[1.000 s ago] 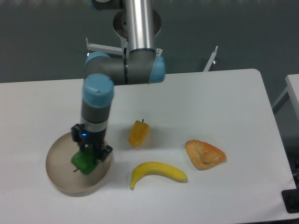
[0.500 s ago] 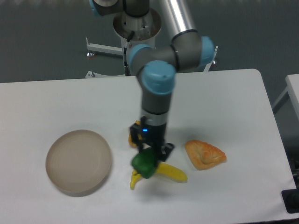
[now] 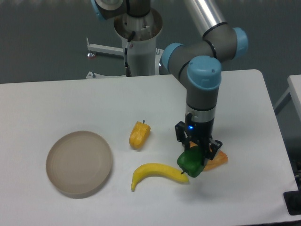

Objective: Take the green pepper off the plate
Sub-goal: 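Carry the held green pepper over beside the bread piece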

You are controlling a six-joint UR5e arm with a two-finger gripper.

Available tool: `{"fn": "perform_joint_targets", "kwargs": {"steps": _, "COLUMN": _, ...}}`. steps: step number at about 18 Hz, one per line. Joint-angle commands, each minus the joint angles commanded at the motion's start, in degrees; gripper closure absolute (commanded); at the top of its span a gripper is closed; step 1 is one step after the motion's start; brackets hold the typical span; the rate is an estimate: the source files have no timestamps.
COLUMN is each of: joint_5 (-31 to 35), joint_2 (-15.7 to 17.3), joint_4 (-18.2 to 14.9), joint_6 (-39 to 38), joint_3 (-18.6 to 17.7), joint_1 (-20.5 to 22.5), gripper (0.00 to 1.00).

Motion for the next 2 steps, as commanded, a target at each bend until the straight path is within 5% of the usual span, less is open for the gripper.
{"fn": "perform_joint_targets", "kwargs": {"steps": 2, "joint_5": 0.3, "joint_2": -0.1, "joint_4": 0.0, "joint_6": -0.1, "joint_3": 0.2, "joint_1": 0.0, "gripper": 0.61}}
